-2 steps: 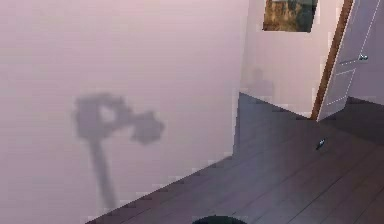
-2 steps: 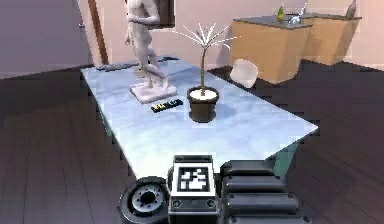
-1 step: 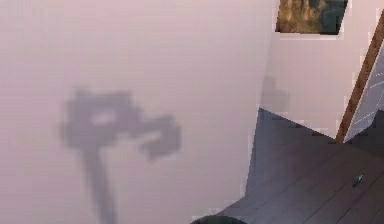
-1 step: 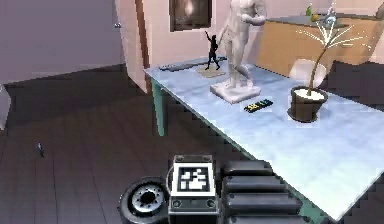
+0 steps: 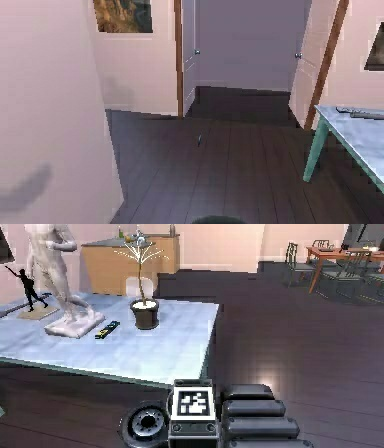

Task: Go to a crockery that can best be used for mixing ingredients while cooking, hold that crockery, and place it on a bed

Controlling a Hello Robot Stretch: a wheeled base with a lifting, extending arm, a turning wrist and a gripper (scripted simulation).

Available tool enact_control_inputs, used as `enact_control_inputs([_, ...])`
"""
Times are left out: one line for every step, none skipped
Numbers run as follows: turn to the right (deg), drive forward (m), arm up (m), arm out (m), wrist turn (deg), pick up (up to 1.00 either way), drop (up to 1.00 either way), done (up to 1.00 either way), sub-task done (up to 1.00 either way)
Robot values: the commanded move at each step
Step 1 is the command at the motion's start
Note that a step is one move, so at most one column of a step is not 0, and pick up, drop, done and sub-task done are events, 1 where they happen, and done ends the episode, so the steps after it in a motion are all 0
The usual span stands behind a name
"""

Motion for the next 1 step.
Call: enact_control_inputs([18.0,0.0,0.0,0.0,0.0,0.0,0.0,0.0,0.0])
